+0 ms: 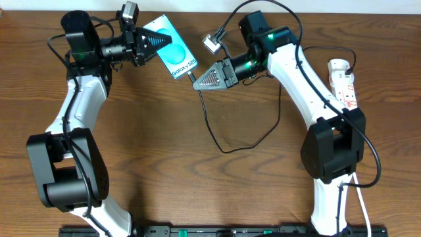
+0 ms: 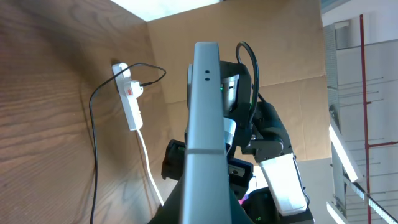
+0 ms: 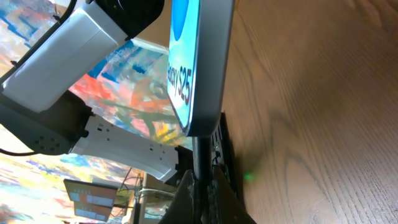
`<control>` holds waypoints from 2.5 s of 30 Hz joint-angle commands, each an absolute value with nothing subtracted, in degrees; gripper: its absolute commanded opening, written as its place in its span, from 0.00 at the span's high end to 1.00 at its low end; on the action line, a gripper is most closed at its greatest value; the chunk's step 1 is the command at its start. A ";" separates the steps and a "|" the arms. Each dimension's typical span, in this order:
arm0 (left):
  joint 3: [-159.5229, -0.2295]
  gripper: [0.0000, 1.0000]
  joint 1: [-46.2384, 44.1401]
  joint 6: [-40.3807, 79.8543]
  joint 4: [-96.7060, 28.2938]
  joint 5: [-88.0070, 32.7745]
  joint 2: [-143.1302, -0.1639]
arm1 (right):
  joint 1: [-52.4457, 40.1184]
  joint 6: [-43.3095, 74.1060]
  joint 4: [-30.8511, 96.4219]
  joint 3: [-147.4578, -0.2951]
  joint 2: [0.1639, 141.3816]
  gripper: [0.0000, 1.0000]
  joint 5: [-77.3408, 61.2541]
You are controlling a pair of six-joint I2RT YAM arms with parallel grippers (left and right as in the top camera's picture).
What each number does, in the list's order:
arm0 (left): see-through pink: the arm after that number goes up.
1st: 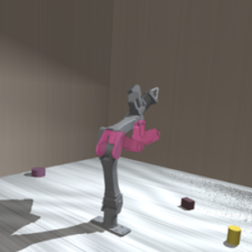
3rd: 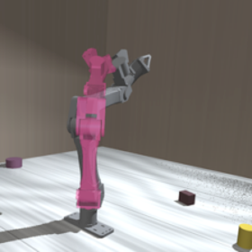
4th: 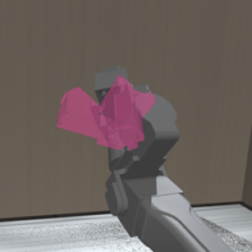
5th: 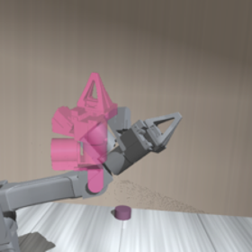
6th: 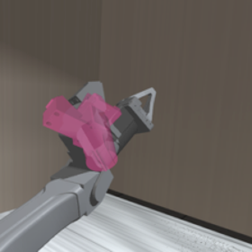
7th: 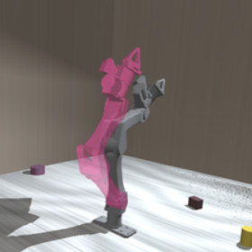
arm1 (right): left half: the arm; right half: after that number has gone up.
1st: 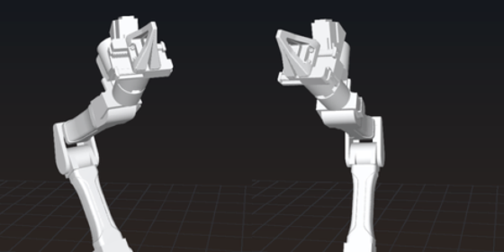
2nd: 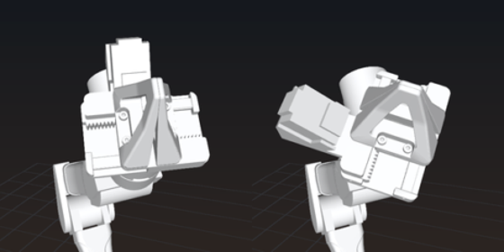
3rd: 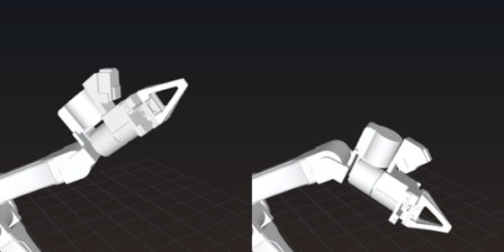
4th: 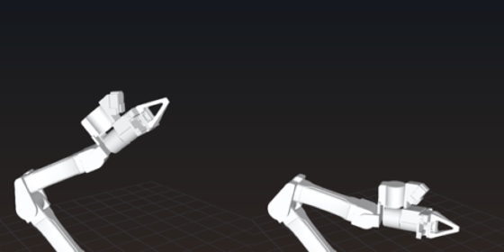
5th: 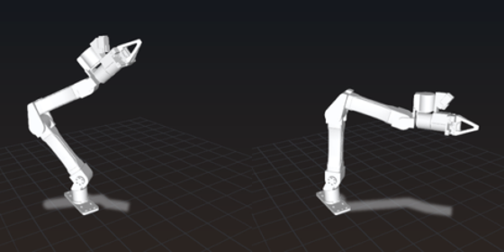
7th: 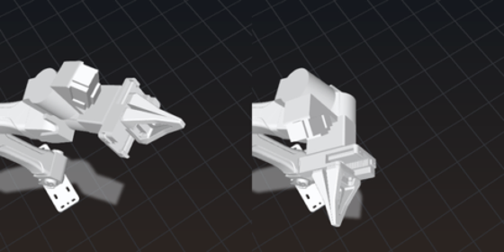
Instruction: Plug charger to phone and switch on socket
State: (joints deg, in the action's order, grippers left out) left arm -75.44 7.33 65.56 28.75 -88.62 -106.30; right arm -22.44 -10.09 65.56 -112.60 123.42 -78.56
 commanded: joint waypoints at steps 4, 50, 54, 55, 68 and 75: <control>-75.96 0.93 7.31 63.92 29.28 -89.14 -105.56 | -23.46 -10.11 65.58 -112.84 122.91 0.99 -79.24; -75.96 0.93 7.31 62.61 29.04 -90.04 -105.56 | -23.66 -10.11 65.34 -112.84 122.91 0.99 -79.29; -75.96 0.93 7.31 62.19 29.04 -90.04 -105.56 | -23.66 -10.11 65.30 -112.84 122.91 0.99 -79.68; -75.96 0.93 7.31 62.17 29.04 -90.04 -105.56 | -23.66 -10.11 65.30 -112.84 122.91 0.99 -79.68; -75.96 0.93 7.31 62.17 29.04 -90.04 -105.56 | -23.44 -9.61 63.66 -112.84 122.91 0.99 -80.73; -75.96 0.93 7.31 61.56 29.04 -90.04 -105.56 | -23.18 -9.21 63.68 -112.84 122.89 0.99 -80.75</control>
State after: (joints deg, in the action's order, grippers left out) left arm -75.44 7.40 62.96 28.58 -88.23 -106.30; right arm -23.38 -9.45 64.03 -112.60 123.42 -77.95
